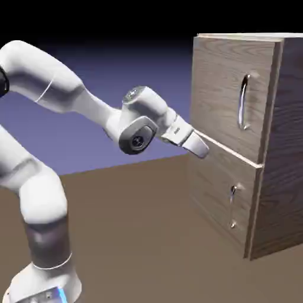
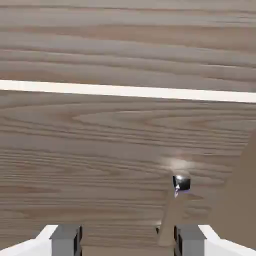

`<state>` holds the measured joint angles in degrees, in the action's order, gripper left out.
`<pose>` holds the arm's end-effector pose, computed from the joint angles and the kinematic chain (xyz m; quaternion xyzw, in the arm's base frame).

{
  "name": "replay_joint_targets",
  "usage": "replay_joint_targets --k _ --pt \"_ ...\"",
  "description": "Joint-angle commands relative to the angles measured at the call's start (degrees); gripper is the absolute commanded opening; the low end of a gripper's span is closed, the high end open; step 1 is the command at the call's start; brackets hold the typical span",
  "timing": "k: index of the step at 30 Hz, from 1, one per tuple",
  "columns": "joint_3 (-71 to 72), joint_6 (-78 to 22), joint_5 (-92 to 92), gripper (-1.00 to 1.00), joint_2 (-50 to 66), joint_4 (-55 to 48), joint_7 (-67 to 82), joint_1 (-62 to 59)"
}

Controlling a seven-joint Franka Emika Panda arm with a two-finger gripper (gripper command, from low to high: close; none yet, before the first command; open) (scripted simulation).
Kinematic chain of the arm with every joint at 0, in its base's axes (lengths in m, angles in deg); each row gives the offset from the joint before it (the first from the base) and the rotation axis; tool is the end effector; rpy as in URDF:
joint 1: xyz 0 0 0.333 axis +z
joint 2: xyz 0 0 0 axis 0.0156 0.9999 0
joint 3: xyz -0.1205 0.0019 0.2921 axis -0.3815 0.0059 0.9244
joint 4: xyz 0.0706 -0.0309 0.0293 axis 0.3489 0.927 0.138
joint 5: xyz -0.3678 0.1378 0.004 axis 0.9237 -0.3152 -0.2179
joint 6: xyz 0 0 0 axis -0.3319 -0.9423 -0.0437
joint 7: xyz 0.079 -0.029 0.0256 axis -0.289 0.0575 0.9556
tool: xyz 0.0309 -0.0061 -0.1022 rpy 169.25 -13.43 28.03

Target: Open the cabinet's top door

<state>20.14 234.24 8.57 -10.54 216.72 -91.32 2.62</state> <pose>0.3901 0.0084 0.4642 -0.8603 0.3246 -0.3655 0.1448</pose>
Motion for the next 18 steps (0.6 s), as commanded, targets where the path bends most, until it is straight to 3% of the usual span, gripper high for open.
replay_joint_targets --k 1,18 --pt "-0.9 -0.2 2.5 0.0 -0.3 -0.4 -1.9 0.9" --pt "-15.9 -3.2 44.9 0.0 -4.7 -7.8 -34.8 15.5"
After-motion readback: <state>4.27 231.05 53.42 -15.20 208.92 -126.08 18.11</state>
